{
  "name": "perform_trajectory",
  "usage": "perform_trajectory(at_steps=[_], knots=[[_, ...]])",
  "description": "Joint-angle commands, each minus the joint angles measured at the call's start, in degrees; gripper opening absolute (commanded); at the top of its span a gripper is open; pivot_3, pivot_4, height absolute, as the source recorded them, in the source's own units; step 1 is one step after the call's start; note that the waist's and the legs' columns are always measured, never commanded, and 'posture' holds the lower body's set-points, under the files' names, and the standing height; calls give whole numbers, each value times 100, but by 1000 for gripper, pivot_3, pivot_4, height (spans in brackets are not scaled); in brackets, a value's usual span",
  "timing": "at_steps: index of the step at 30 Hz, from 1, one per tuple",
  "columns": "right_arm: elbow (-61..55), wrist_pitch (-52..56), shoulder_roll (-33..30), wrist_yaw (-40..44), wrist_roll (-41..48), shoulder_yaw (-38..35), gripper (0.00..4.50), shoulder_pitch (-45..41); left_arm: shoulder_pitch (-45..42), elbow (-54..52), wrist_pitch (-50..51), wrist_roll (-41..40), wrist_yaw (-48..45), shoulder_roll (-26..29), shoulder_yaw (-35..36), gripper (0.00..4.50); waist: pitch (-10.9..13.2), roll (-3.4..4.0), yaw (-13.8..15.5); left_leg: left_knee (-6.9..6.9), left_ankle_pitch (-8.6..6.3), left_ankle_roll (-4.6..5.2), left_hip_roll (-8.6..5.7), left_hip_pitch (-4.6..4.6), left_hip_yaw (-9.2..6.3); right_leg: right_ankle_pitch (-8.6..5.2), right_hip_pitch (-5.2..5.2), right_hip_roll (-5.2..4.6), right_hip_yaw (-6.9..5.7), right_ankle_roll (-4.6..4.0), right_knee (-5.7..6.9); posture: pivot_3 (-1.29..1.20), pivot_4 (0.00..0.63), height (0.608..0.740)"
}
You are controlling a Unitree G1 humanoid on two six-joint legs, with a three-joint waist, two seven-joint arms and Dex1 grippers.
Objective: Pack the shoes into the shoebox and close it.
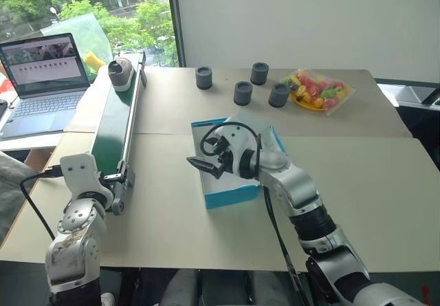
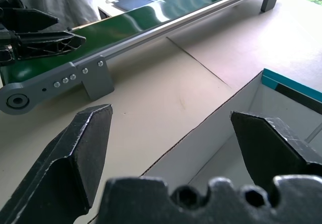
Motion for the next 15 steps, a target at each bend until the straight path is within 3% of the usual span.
perform_trajectory(at_steps=[1,15], knots=[[-152,-94,40,-27,31,-122,4426,-39,-30,-79,17,29,-19,139,118,4500,0,0,1,0,0,0,0,0,0,0,0,0,0,0,0,0,150,728],[-184,-51,92,-122,62,-168,4426,-36,-42,85,-67,29,-18,149,145,4500,0,0,-2,0,0,0,0,0,0,0,-1,0,0,0,1,0,150,728]])
